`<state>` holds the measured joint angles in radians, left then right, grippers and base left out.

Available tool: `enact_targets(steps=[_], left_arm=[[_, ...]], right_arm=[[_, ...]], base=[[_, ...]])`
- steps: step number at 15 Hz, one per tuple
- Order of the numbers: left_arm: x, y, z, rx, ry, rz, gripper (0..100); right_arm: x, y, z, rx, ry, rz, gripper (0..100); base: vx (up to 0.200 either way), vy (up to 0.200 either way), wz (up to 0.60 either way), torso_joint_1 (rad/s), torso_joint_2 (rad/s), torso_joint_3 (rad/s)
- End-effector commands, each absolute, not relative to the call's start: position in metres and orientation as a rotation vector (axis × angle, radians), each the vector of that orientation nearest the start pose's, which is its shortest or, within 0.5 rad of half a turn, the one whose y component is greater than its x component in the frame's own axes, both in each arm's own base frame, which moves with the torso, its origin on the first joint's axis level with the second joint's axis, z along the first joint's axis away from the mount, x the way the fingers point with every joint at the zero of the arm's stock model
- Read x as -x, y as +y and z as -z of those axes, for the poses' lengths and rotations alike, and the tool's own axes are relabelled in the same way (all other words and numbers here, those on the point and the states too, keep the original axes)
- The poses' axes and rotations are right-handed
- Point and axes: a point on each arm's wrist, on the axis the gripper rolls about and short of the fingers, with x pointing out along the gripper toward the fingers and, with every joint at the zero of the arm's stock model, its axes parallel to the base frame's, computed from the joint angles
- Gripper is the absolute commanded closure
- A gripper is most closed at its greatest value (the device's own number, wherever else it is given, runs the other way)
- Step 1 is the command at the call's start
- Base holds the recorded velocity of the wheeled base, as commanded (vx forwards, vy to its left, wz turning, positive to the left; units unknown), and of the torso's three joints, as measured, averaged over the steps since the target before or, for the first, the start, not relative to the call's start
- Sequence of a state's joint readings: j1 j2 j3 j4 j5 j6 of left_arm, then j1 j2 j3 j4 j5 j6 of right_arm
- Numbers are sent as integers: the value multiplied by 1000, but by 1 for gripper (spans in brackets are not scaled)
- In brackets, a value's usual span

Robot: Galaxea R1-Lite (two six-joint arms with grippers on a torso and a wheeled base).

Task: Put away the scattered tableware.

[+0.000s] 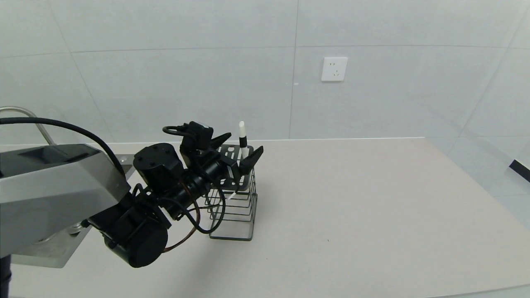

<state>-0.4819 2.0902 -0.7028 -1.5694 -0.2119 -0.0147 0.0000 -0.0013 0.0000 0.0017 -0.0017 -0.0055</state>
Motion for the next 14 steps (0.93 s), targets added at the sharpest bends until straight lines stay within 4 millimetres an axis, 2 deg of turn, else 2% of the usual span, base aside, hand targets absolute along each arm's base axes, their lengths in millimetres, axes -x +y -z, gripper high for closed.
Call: enact_targets(steps=[1, 3, 7, 8, 10, 11, 14], left_arm=[[-304, -159, -146, 50, -245, 678, 0], [-293, -149, -160, 50, -274, 665, 0], [-232, -108, -186, 50, -306, 627, 0], [-210, -94, -193, 48, -333, 609, 0], [-152, -58, -208, 35, -438, 549, 0], [-128, -46, -209, 31, -476, 525, 0], [-66, -22, -194, -13, -511, 508, 0]], right_arm=[[23, 0, -75, 5, 2, 2, 0], [23, 0, -75, 5, 2, 2, 0], [23, 0, -75, 6, 2, 2, 0], [23, 0, -75, 6, 2, 2, 0], [23, 0, -75, 6, 2, 2, 0], [23, 0, -75, 5, 2, 2, 0], [23, 0, -75, 6, 2, 2, 0]], base=[[0, 0, 0, 0, 0, 0], [0, 0, 0, 0, 0, 0], [0, 0, 0, 0, 0, 0], [0, 0, 0, 0, 0, 0], [0, 0, 0, 0, 0, 0], [0, 0, 0, 0, 0, 0], [0, 0, 0, 0, 0, 0]])
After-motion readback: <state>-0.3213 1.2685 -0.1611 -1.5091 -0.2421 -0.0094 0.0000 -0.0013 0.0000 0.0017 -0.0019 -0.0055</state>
